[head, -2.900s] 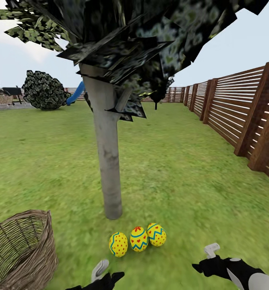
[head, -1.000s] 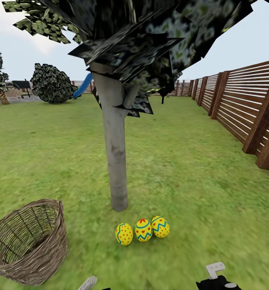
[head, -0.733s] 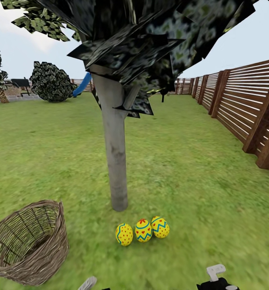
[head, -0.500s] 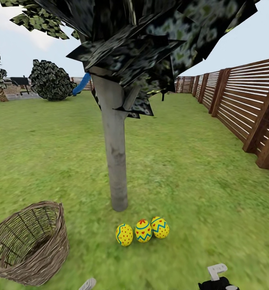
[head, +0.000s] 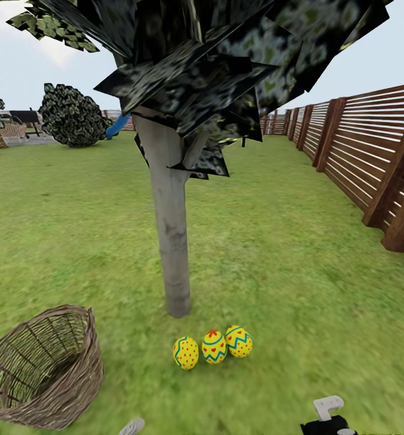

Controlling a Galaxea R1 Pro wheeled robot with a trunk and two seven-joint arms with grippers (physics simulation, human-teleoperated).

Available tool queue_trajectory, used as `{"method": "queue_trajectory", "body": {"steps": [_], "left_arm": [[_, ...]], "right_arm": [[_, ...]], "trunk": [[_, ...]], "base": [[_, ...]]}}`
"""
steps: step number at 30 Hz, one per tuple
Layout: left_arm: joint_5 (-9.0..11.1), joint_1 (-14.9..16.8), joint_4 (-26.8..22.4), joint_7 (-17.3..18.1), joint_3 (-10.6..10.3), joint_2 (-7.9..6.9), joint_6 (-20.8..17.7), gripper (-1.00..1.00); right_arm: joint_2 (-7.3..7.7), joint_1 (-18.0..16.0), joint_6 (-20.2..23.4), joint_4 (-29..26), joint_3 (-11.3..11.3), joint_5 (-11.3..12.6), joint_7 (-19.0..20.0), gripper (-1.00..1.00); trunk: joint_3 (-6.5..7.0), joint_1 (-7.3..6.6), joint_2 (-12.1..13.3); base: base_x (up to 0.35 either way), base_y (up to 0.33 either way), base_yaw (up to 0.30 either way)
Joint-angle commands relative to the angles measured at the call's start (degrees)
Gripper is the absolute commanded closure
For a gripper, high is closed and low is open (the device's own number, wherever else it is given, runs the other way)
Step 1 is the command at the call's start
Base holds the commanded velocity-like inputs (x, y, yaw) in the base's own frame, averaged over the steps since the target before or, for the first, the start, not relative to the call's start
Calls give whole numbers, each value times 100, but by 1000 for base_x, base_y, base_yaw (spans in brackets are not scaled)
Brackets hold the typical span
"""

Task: Take the three Easter eggs out of the wicker basket on the lawn in the garden, then place them on the lawn next to a single tree (choose any tree) so that all three eggs are next to the same tree and none are left in the basket.

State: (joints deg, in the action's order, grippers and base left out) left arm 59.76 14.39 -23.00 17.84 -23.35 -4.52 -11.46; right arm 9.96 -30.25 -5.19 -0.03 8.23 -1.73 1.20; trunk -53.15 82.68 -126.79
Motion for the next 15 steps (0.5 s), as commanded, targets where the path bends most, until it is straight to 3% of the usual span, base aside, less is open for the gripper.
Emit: {"method": "queue_trajectory", "body": {"steps": [1, 3, 11, 15], "left_arm": [[83, -31, -37, 40, -3, 29, -57, -100], [70, -96, -100, 104, -1, 33, -121, -100], [108, -225, -230, 175, -3, -222, -150, -100], [106, -227, -231, 175, -12, -313, -153, -100]], "right_arm": [[15, -37, -19, 39, 39, -12, 45, -100], [17, -102, -25, 48, 39, -12, 48, -100], [-35, -113, -52, 30, 39, -29, 30, -100], [-38, -105, -52, 30, 39, -30, 30, -100]], "trunk": [[-5, -1, -2], [-5, -1, -2], [-5, -1, -2], [67, -89, 158]], "base": [[0, 0, 0], [0, 0, 0], [0, 0, 0], [0, 0, 0]]}}
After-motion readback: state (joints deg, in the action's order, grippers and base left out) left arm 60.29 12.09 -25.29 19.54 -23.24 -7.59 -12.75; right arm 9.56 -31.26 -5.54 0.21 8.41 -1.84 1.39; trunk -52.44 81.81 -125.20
